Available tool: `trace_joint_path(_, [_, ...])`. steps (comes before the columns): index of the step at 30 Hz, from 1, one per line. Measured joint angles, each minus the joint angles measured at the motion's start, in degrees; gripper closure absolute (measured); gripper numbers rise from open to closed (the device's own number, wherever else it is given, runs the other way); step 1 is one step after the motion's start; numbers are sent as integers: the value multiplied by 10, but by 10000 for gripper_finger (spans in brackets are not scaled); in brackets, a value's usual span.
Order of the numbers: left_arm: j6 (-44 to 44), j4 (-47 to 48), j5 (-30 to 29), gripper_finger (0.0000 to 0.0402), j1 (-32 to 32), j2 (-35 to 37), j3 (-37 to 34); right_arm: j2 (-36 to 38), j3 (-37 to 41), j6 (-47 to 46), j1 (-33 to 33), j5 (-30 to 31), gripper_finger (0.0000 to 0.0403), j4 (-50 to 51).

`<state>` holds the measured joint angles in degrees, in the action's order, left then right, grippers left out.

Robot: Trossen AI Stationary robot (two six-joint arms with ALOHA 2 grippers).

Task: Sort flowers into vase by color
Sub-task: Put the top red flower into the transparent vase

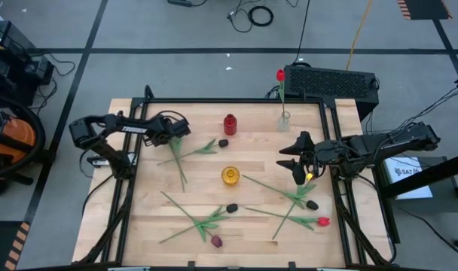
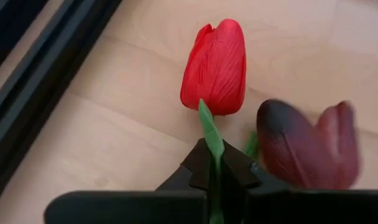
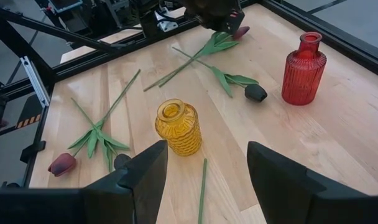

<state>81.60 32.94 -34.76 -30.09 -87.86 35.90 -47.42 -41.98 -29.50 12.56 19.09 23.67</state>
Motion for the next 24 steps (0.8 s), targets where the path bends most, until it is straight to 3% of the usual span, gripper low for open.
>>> trace_joint_path(6, [-46,4,-51,387,1,81,0,0,0,1,0,0,190,0])
trace_joint_path(14, [-212,-17,-117,387,1,212,17,0,0,1,0,0,190,0])
trace_joint_path(20, [-375,-122,-130,387,20,294,32,0,0,1,0,0,190,0])
trace_joint_path(24, [-447,-229,-104,387,45,343,40,0,0,1,0,0,190,-4])
